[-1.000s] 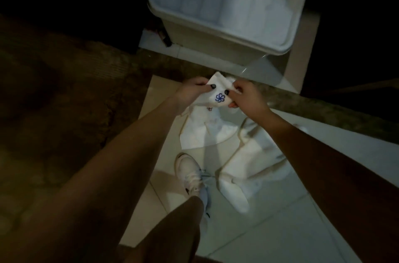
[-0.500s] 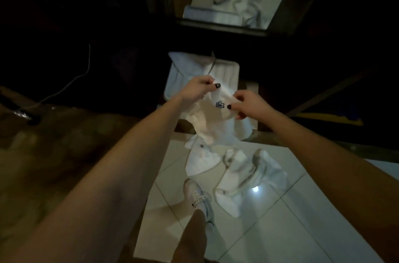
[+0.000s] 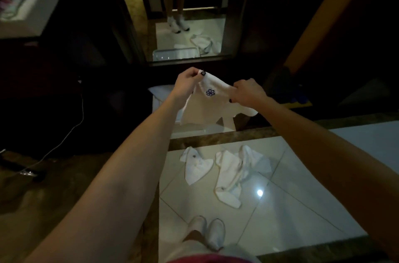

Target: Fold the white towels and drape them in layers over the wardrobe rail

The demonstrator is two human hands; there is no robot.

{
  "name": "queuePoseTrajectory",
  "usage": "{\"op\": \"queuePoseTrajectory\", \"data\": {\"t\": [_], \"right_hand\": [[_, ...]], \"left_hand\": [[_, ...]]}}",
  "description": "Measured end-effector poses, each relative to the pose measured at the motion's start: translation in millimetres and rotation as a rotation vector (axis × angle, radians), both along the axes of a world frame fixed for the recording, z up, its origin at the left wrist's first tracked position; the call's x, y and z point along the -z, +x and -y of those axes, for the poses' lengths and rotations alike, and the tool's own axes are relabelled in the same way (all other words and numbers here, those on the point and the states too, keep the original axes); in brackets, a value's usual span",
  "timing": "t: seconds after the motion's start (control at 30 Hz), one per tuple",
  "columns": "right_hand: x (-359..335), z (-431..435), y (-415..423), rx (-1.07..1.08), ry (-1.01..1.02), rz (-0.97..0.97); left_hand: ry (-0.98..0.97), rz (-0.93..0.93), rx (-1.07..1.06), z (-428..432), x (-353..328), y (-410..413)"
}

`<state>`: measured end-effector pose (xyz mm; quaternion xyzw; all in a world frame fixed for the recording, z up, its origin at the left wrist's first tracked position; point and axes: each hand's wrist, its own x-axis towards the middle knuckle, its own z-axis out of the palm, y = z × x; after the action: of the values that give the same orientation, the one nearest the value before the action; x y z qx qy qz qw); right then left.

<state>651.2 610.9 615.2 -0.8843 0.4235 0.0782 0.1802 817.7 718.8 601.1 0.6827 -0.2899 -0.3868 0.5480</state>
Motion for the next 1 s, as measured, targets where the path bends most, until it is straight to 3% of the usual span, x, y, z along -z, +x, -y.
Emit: {"op": "queuePoseTrajectory", "data": {"t": [0.1, 0.27, 0.6, 0.8, 1.0], "right_hand": [[0.8, -8.8, -33.6, 0.048, -0.107, -0.055], [2.2, -14.6, -97.7, 0.318, 0.014, 0.175], [-11.9, 1.4, -279.6, 0.705, 0.126, 0.125], [-16.5, 35.4, -367.6, 0.899, 0.094, 0.435], [-48.0, 103.5, -475.5, 0.941, -0.015, 0.586]], "left_hand": [[0.026, -0.048, 0.035, 7.2, 1.8, -23.6], [0.035, -0.072, 0.148, 44.6, -10.1, -58.7], [0.009, -0.072, 0.377, 137.8, -51.6, -165.9], [-0.033, 0.067, 0.401, 197.0, -59.9, -251.1], [-0.064, 0.169, 0.310, 261.0, -65.1, -351.8]]}}
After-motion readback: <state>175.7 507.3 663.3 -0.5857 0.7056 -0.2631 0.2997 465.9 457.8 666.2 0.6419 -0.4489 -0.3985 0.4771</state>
